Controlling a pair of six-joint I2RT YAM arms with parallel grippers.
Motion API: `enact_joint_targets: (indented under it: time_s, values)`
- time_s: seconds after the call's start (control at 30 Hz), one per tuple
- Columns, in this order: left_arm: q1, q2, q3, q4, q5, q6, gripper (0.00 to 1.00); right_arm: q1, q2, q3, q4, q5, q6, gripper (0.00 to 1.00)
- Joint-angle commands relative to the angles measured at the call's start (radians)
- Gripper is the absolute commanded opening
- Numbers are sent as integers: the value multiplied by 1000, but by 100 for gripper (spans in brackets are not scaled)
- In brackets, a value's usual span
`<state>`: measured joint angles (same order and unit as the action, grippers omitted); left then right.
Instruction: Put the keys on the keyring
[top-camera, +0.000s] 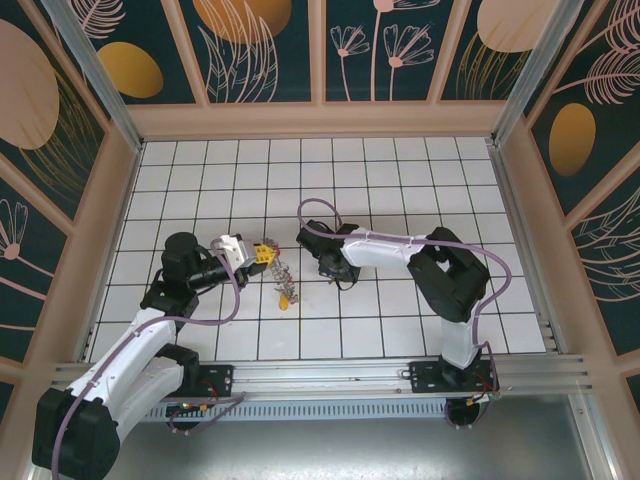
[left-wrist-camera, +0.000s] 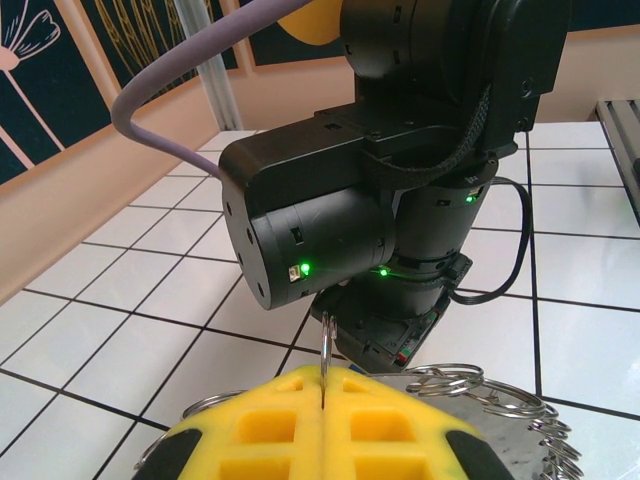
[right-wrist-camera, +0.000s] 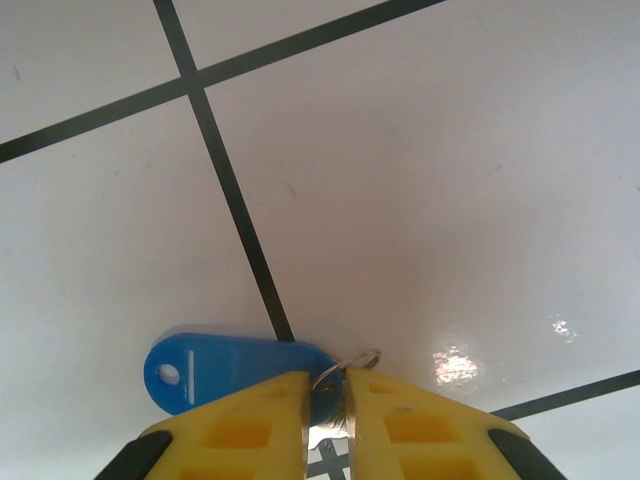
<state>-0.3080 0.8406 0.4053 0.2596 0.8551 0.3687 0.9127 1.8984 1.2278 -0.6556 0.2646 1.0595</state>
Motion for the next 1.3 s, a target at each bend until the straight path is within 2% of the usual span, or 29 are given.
enact_joint_targets:
  time_s: [0.0, 0.43, 0.63, 0.83, 1.07, 1.2, 1.27]
  values:
    - [-5, 2, 23, 8, 23, 20, 0, 3, -35, -16, -33, 24, 30, 18]
    - [-4, 11, 24, 3, 26, 23, 0, -3, -60, -43, -24, 27, 47, 14]
    - [-4, 14, 24, 4, 26, 22, 0, -2, -79, -59, -20, 36, 56, 3]
    - [-3, 15, 23, 3, 26, 21, 0, -5, -98, -79, 3, 30, 51, 1]
    - [-5, 12, 22, 2, 22, 15, 0, -32, -237, -224, 209, 17, -98, 0]
    - [-4, 18, 22, 6, 27, 17, 0, -104, -293, -317, 316, -95, -195, 0]
    - [-5, 22, 24, 3, 31, 18, 0, -137, -292, -345, 386, -192, -327, 0]
